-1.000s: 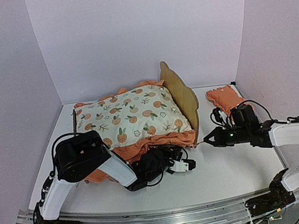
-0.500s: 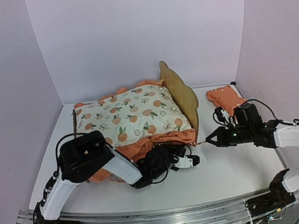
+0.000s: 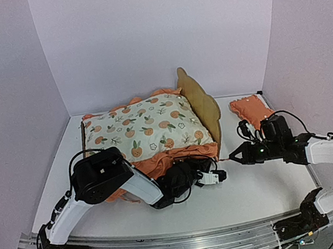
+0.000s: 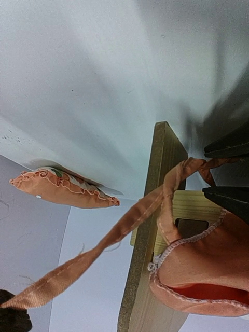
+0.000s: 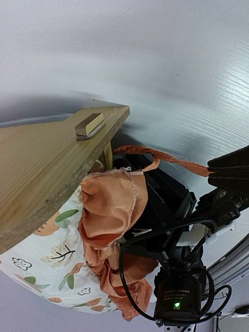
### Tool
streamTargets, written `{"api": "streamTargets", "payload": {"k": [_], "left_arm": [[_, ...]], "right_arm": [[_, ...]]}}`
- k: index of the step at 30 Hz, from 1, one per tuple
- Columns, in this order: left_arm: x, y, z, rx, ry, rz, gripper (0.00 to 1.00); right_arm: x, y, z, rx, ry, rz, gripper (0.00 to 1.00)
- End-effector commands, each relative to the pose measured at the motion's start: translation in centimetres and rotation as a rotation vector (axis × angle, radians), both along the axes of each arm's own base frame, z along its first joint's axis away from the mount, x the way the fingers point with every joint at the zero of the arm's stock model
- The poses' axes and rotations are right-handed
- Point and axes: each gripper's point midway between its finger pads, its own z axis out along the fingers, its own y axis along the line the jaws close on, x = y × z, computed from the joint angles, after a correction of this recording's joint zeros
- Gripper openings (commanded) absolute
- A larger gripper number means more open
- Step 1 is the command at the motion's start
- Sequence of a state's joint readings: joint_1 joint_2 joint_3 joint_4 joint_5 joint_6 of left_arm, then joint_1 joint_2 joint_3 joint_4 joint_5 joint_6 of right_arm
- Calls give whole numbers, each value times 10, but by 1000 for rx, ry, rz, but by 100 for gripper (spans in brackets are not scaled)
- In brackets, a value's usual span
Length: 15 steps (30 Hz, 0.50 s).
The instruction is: Set up the pet bed
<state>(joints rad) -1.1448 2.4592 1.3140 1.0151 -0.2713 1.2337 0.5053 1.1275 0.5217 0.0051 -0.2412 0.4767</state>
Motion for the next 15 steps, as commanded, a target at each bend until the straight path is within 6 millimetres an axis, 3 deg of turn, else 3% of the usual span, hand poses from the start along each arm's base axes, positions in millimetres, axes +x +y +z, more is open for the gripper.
{"api": "streamTargets", "payload": {"k": [1, 6, 15], "left_arm": [[20, 2, -5, -1, -13, 61, 16], [21, 7, -5, 0, -23, 73, 0], [10, 19, 16, -15, -29, 83, 0]], "right_arm": [[6, 7, 18, 30, -32, 21, 0], [6, 6, 19, 29, -39, 18, 0], [15, -3, 9, -36, -52, -28, 0]]}}
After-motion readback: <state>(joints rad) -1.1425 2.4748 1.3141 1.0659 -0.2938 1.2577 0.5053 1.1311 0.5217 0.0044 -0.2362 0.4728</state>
